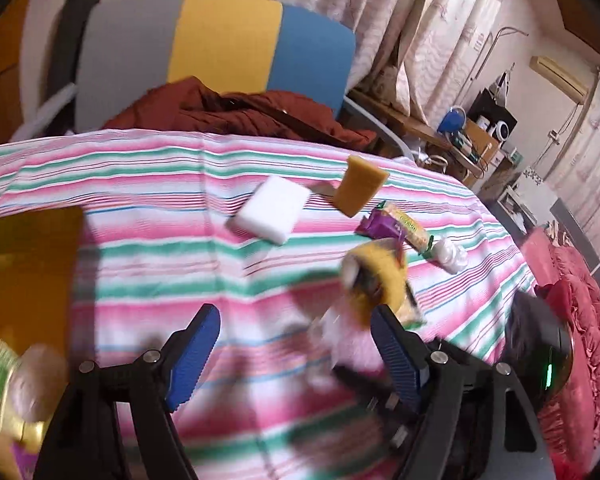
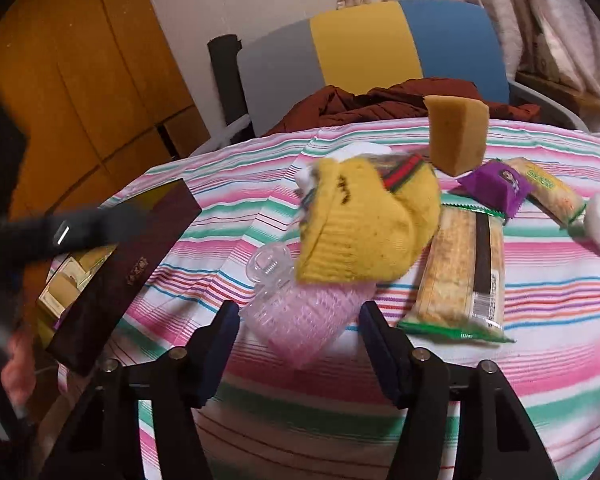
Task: Organize objects
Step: 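Grasp the pink hair roller with the right tool while the left grasps the yellow knit glove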
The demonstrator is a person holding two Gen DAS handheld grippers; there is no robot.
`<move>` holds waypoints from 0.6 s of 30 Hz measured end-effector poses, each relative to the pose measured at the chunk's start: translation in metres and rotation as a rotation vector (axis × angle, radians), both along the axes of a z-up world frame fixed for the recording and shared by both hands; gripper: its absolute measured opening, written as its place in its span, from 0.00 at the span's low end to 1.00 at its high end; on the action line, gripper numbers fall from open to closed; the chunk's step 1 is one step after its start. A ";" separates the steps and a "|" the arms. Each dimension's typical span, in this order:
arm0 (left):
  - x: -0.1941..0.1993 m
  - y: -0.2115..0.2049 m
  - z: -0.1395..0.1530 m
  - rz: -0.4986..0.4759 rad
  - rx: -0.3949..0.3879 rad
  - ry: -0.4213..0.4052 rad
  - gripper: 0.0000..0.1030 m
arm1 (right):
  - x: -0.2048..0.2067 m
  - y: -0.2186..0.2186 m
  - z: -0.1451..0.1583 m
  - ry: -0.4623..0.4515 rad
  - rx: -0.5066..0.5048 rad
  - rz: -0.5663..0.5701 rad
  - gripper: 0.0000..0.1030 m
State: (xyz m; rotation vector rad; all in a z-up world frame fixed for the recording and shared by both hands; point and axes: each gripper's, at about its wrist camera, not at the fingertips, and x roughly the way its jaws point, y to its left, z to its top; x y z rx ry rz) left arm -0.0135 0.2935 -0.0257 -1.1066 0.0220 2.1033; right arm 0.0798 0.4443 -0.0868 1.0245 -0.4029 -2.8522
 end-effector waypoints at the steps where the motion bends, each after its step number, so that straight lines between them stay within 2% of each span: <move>1: -0.003 0.015 0.000 -0.050 -0.007 -0.014 0.79 | 0.000 -0.005 0.000 0.006 0.030 -0.001 0.59; 6: -0.020 0.066 -0.012 -0.149 -0.083 -0.050 0.79 | 0.003 -0.024 -0.001 0.022 0.152 0.019 0.57; 8: -0.030 0.078 -0.022 -0.140 -0.107 -0.082 0.79 | 0.004 -0.026 0.000 0.026 0.175 0.020 0.57; 11: -0.040 0.082 -0.032 -0.140 -0.074 -0.121 0.76 | 0.005 -0.025 -0.001 0.033 0.170 0.016 0.57; 13: -0.042 0.079 -0.034 -0.152 -0.041 -0.093 0.41 | 0.005 -0.023 -0.002 0.033 0.161 0.015 0.57; 15: -0.045 0.072 -0.036 -0.137 -0.071 -0.065 0.37 | 0.005 -0.021 -0.003 0.032 0.149 0.011 0.56; 18: -0.054 0.047 -0.040 -0.094 -0.028 -0.101 0.34 | 0.004 -0.016 -0.006 0.021 0.113 0.009 0.50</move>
